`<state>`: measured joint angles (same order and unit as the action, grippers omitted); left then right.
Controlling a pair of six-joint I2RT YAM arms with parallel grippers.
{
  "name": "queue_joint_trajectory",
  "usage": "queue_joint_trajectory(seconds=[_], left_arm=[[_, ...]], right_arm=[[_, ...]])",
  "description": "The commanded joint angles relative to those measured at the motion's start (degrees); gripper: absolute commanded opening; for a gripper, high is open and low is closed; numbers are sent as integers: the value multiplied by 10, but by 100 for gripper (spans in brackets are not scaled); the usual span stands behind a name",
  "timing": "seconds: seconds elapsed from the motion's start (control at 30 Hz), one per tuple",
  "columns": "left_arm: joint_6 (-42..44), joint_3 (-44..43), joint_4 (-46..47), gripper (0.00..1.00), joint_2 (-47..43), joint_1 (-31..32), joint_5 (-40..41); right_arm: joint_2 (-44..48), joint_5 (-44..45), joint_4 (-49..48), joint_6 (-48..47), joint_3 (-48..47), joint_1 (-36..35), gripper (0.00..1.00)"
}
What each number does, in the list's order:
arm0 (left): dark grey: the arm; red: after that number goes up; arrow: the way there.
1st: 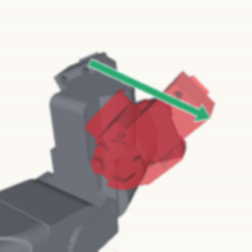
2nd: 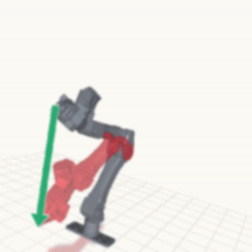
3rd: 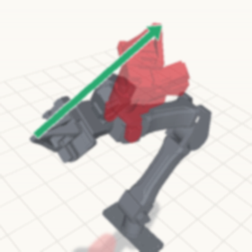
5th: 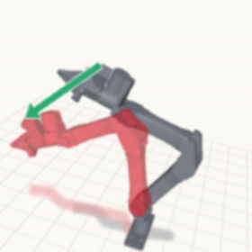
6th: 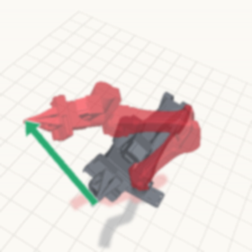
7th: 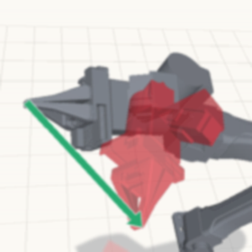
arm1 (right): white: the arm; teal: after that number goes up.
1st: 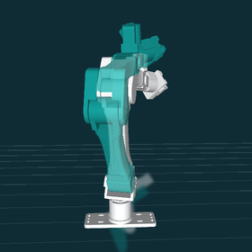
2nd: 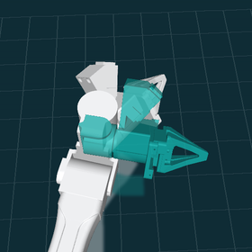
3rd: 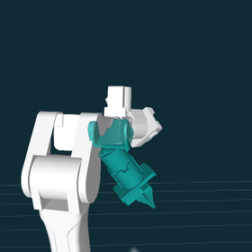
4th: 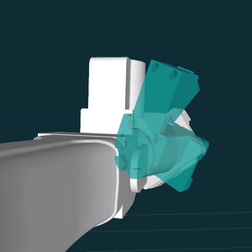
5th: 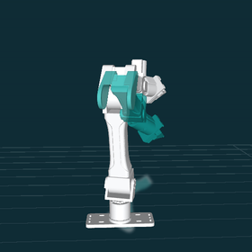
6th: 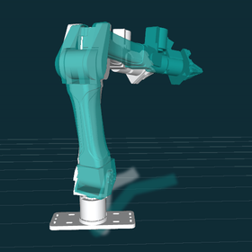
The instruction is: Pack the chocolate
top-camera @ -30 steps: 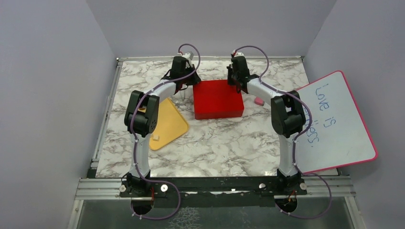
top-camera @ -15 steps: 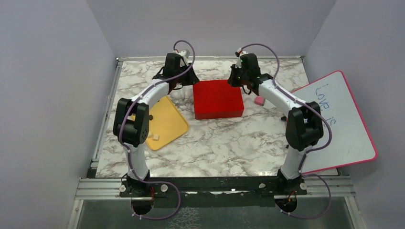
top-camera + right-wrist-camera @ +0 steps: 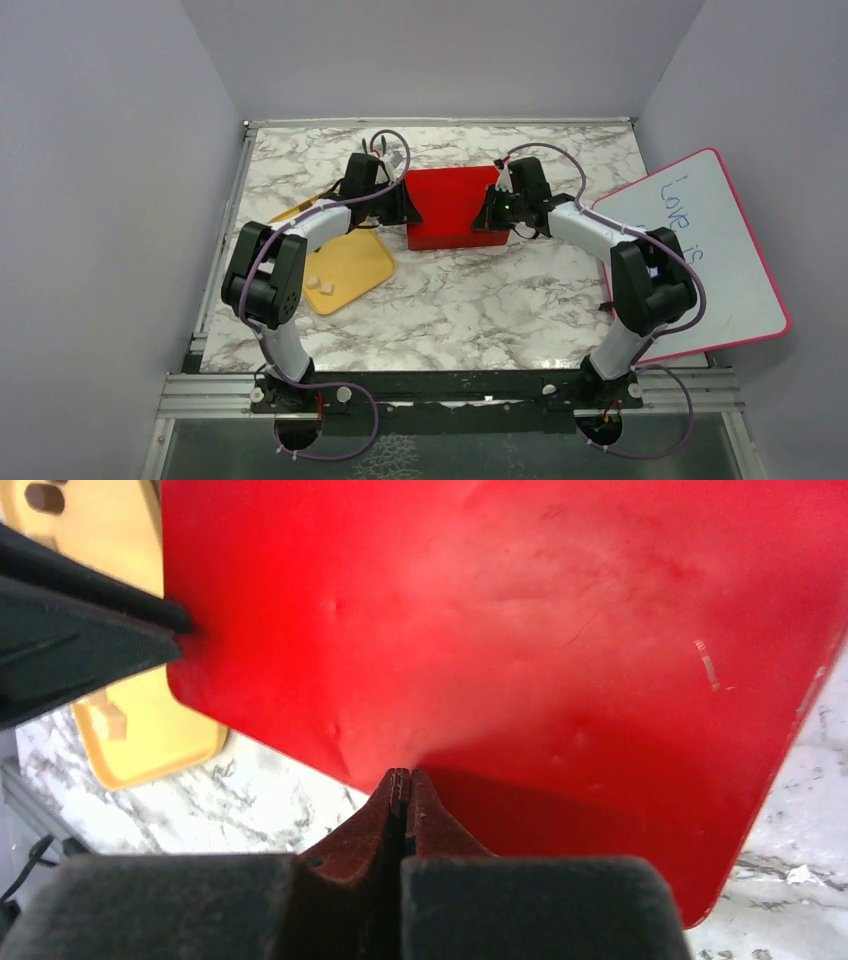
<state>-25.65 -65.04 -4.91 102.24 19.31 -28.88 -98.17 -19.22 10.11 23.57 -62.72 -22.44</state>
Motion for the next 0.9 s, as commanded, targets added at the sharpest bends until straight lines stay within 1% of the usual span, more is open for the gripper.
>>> queue_joint_trajectory(seconds=[0.0, 0.1, 0.17, 0.23, 0.33, 0.43, 0.47, 0.5, 0.53, 0.57, 0.6, 0.63, 0.73, 0.87], left_arm=[[-13, 40, 19, 28, -8, 6, 5], [-15, 46, 24, 31, -25, 6, 9], [-15, 43, 23, 34, -46, 6, 14], [-12, 37, 23, 37, -74, 6, 16], [3, 34, 21, 44, -127, 8, 25], [24, 31, 2, 54, -180, 8, 47], [32, 29, -6, 58, -196, 8, 53], [40, 27, -14, 61, -212, 8, 57], [45, 25, -23, 66, -226, 9, 62], [50, 24, -30, 88, -241, 9, 69], [52, 24, -37, 98, -257, 9, 76], [56, 26, -42, 99, -272, 9, 81], [62, 34, -49, 99, -323, 9, 104], [77, 62, -50, 99, -398, 9, 138]], right_arm=[[-7, 20, -9, 7, 12, -1, 2], [-7, 44, 16, 2, 6, -1, 3], [7, 46, 24, 2, 3, -1, 8], [31, 49, 42, 2, -5, -3, 15], [85, 59, 62, -1, -11, -7, 30], [144, 72, 70, -5, -3, -9, 49], [164, 75, 64, -8, 1, -9, 60], [182, 75, 58, -13, 9, -9, 75], [197, 79, 60, -16, 8, -10, 95], [211, 87, 69, -19, 4, -9, 99], [223, 91, 78, -21, -2, -9, 100], [235, 93, 85, -23, -5, -9, 100], [282, 93, 92, -25, -1, -9, 100], [352, 79, 52, -17, 54, -9, 100]])
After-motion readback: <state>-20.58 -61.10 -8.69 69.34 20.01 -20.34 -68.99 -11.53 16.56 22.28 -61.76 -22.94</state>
